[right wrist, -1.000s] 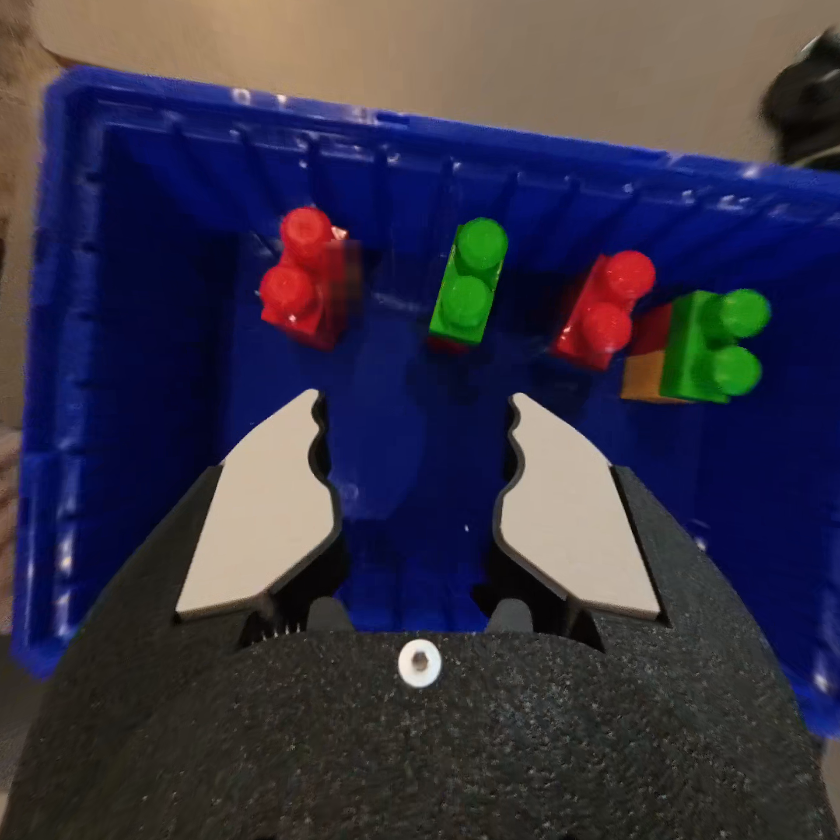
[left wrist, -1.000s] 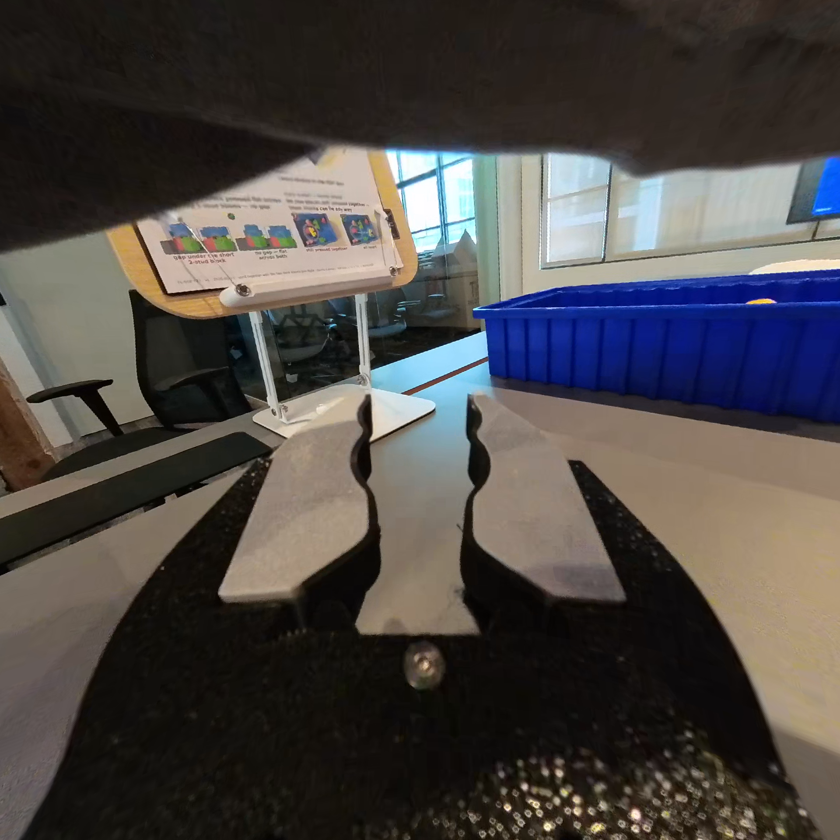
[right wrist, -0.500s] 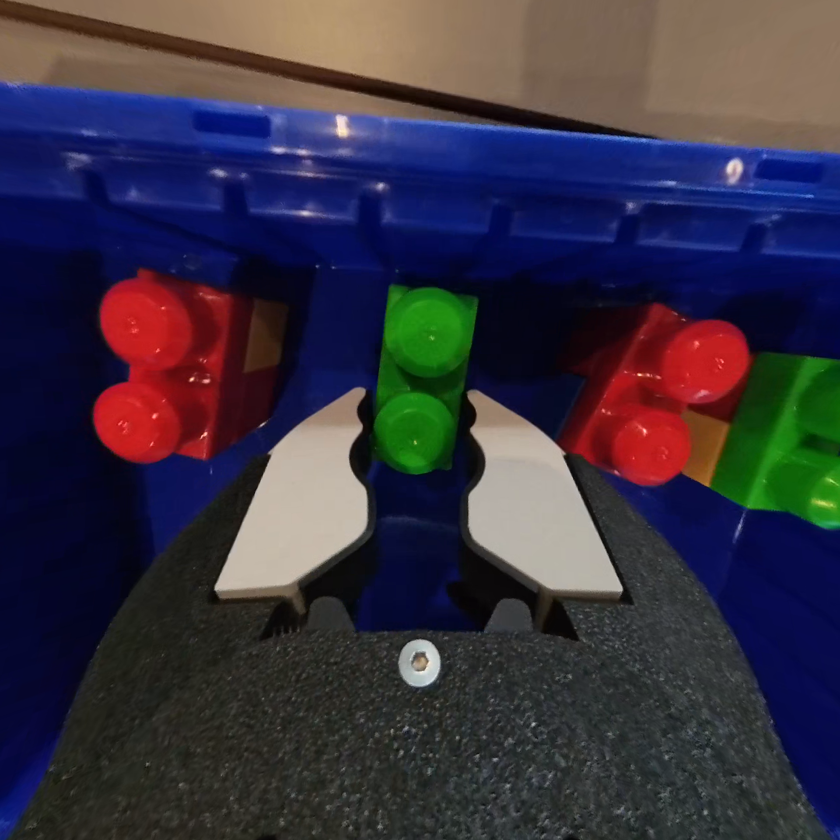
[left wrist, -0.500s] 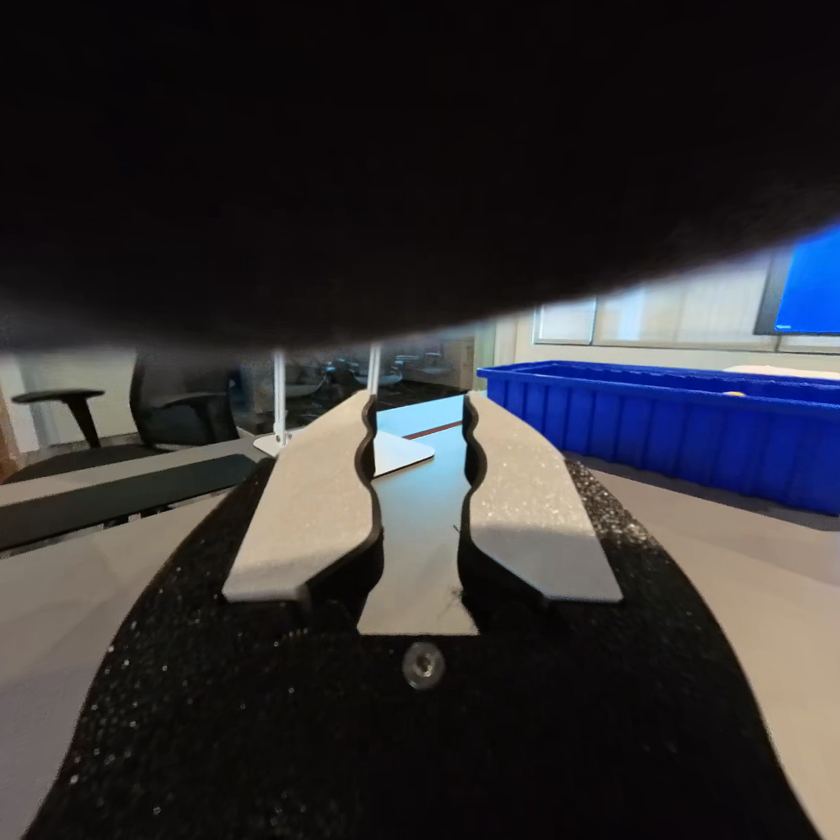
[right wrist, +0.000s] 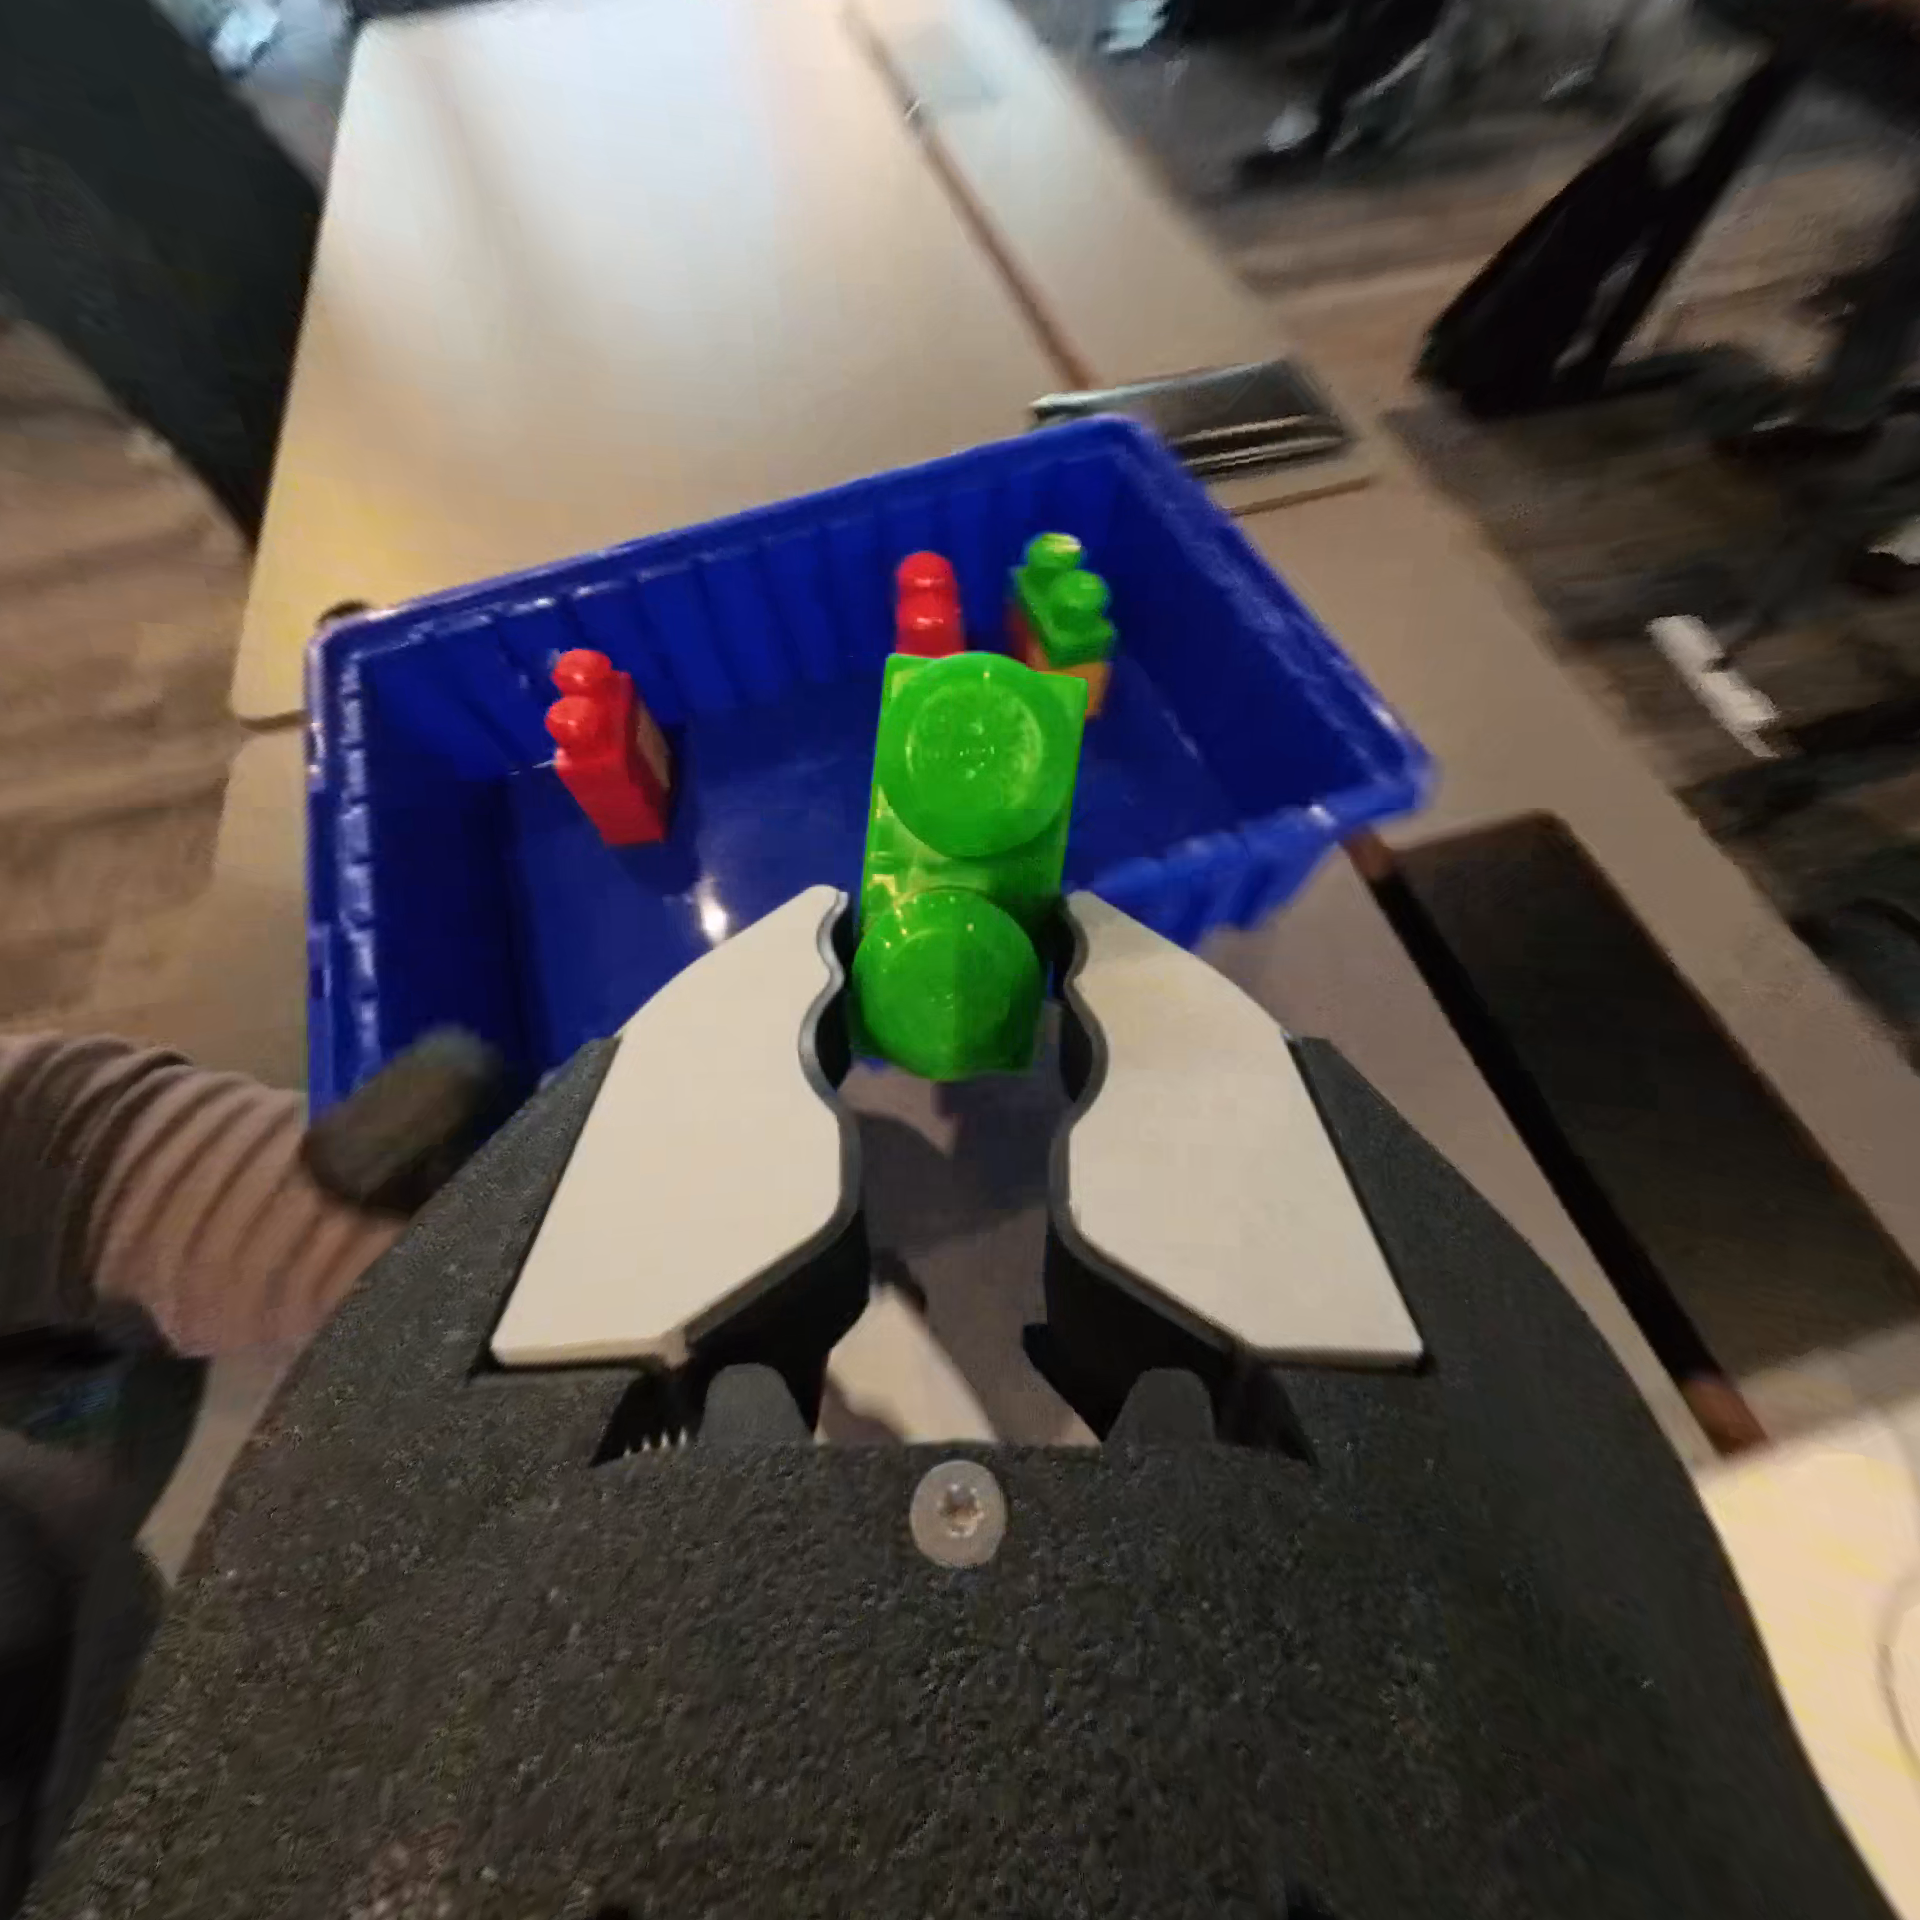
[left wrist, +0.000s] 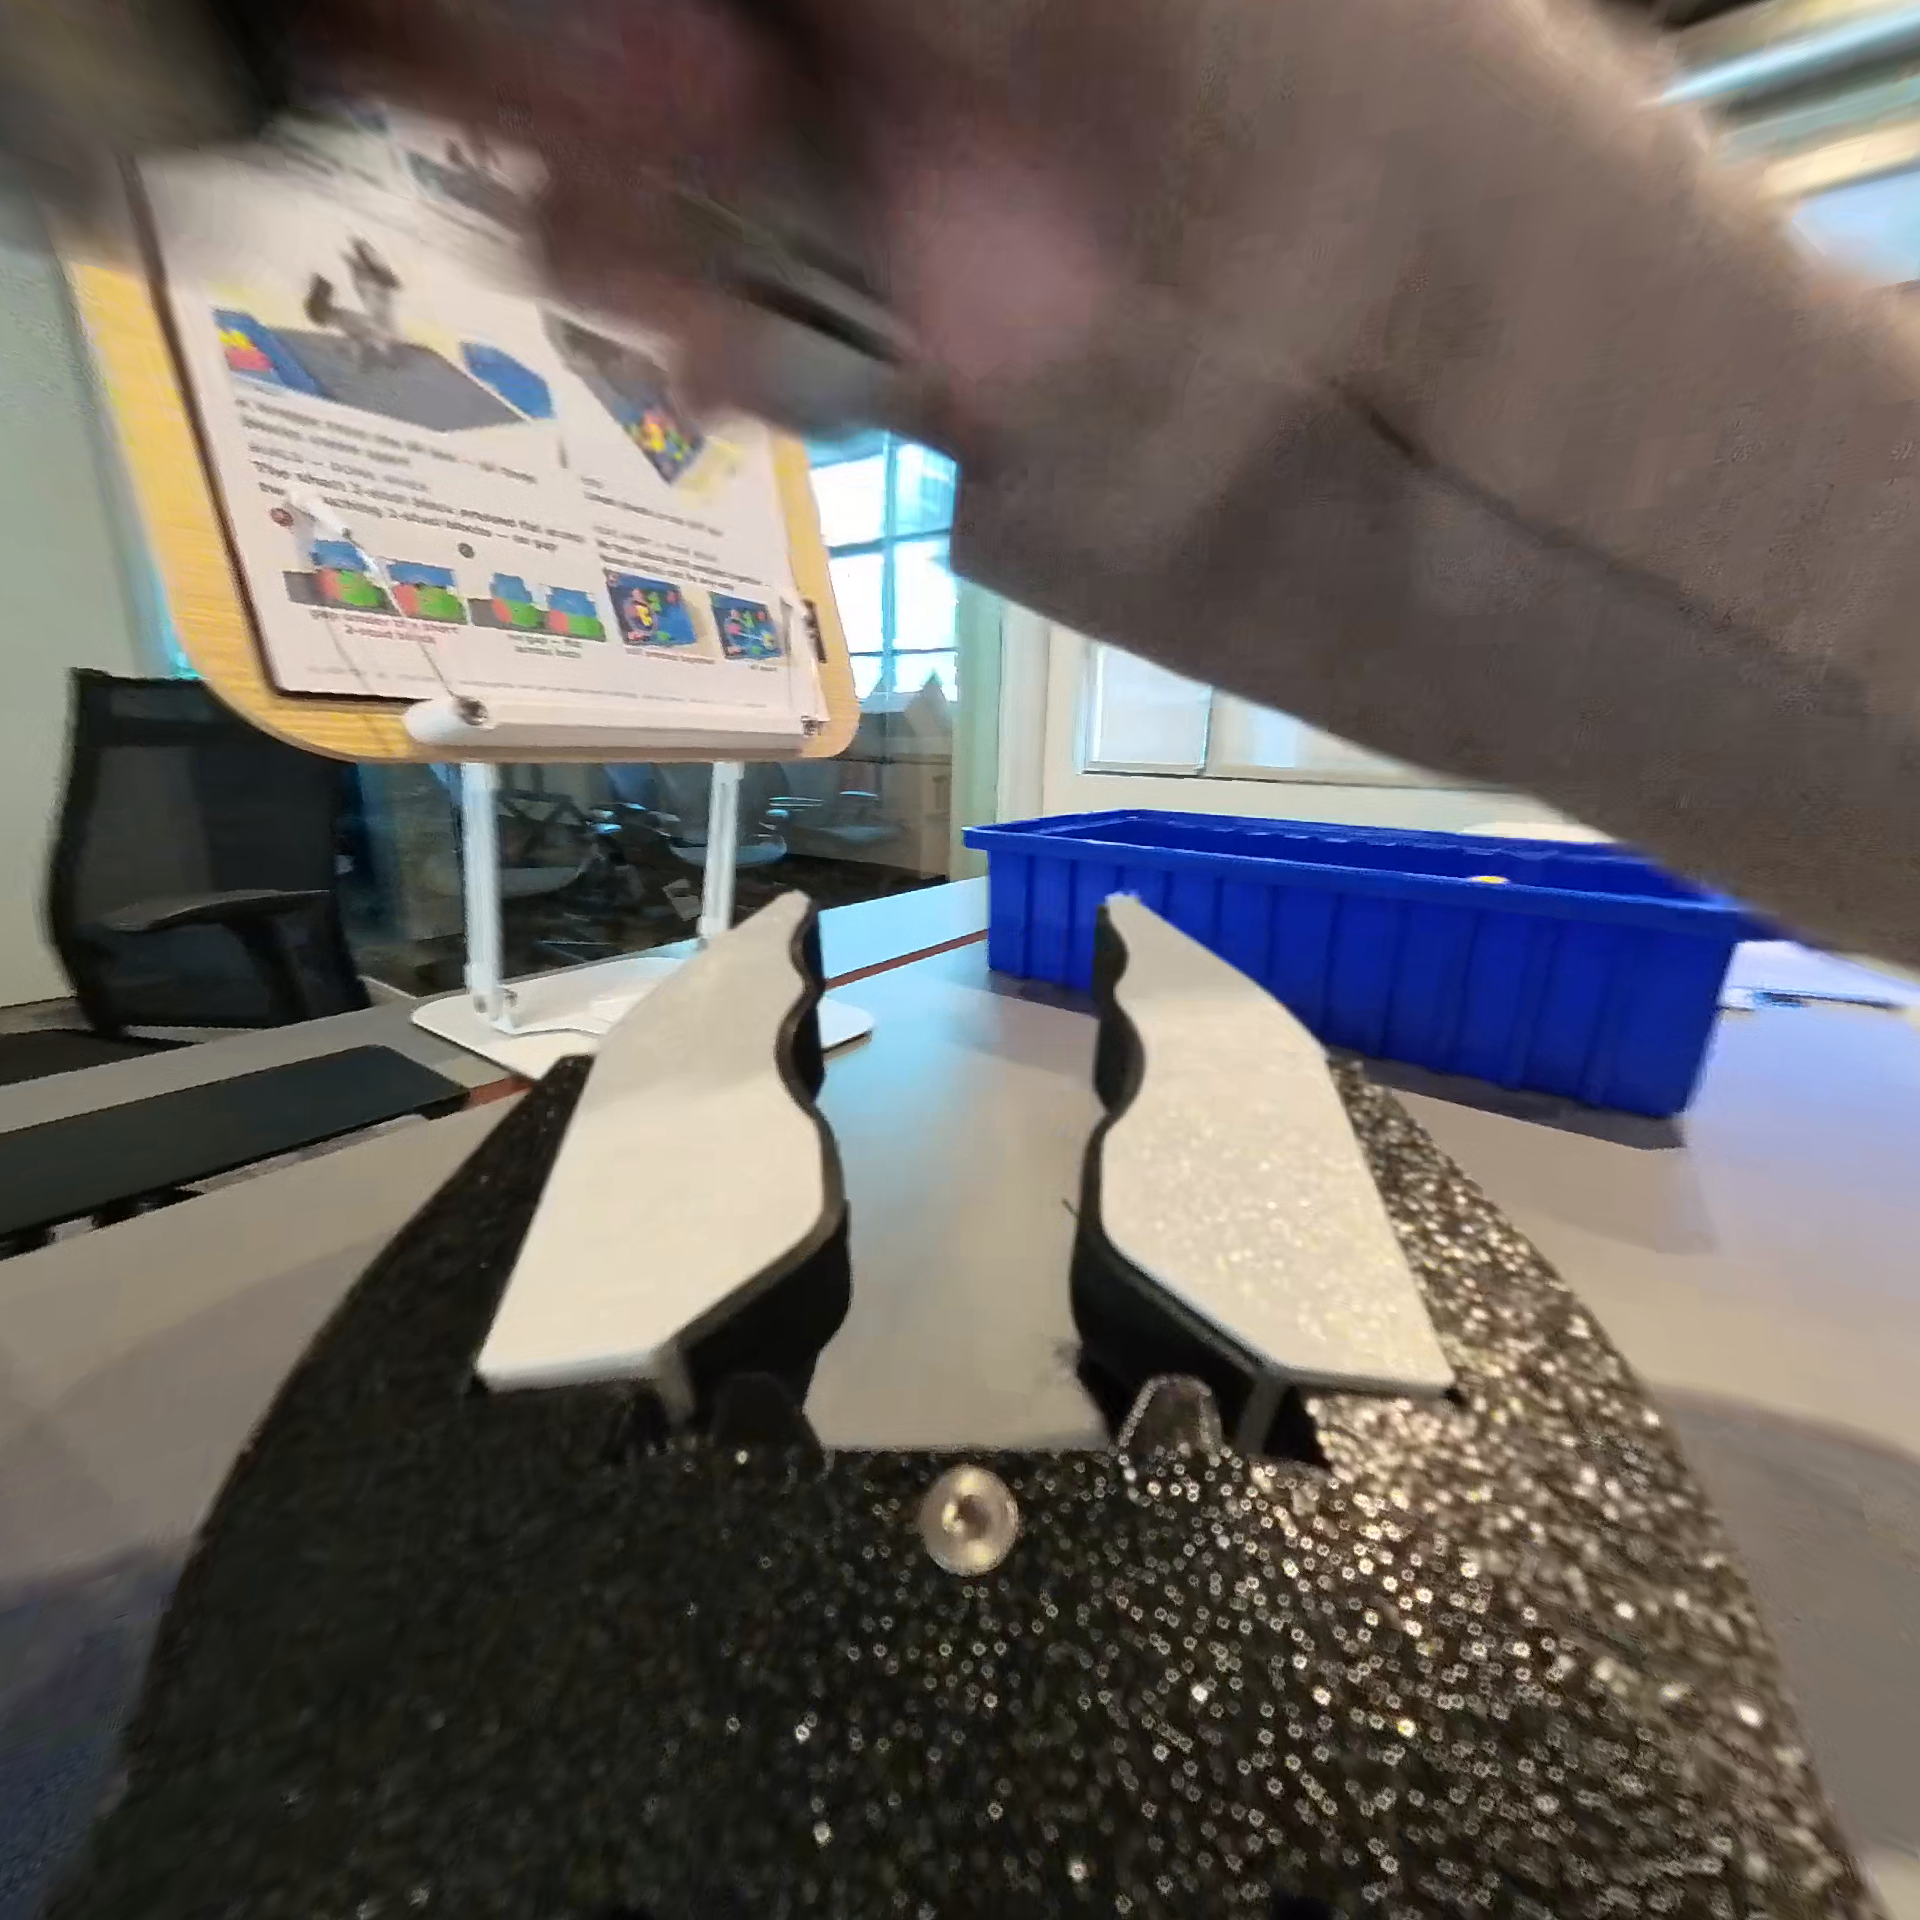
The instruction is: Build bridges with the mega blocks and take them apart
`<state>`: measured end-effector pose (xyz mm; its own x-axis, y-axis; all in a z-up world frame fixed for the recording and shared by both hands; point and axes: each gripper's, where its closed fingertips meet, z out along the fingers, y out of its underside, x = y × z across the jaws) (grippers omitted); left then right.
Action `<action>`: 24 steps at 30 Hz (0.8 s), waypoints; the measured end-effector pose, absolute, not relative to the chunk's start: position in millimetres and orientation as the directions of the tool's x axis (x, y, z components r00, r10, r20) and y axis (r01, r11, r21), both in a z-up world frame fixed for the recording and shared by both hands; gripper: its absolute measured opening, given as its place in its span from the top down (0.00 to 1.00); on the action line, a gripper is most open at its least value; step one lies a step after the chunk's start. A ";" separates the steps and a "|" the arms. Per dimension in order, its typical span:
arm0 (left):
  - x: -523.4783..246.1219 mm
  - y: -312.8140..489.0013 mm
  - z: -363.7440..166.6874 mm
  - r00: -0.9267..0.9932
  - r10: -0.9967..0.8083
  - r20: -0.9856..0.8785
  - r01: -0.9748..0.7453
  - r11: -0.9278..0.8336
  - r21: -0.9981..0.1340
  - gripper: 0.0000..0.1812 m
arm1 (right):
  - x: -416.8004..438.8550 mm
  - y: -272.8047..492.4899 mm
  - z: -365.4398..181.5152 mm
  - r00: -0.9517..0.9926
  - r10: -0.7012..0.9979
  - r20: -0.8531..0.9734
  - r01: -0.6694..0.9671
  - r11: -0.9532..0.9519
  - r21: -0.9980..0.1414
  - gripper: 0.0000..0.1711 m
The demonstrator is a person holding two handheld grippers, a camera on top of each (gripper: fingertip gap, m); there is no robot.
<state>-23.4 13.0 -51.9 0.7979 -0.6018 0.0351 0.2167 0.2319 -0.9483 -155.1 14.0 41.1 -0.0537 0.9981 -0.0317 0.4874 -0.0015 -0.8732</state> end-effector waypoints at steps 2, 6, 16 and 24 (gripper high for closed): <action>-19.0 12.5 -52.2 0.756 -0.650 0.073 0.259 0.195 -0.946 0.67 | -95.2 26.6 36.9 0.044 0.998 -0.033 0.413 -0.048 -0.909 0.79; -12.4 8.4 -48.7 0.663 -0.736 0.137 0.342 0.135 -0.930 0.55 | 3.1 27.1 -0.3 0.138 0.989 -0.057 0.327 -0.100 -0.940 0.79; 41.0 -19.4 -59.3 0.327 -0.924 0.201 0.307 -0.097 -0.947 0.55 | 57.1 -26.4 -53.9 -0.093 0.985 -0.145 0.112 -0.135 -0.984 0.79; 55.3 -41.3 -64.1 0.110 -0.955 0.276 0.217 -0.248 -0.944 0.80 | 63.2 -45.7 -57.3 -0.273 0.932 -0.237 0.105 -0.216 -0.971 0.79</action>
<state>55.3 -41.3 -64.1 0.1103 -0.9549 0.2758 0.2169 -0.2476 -0.9443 63.2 -45.7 -57.3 -0.2728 0.9324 -0.2372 0.1054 -0.2161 -0.9707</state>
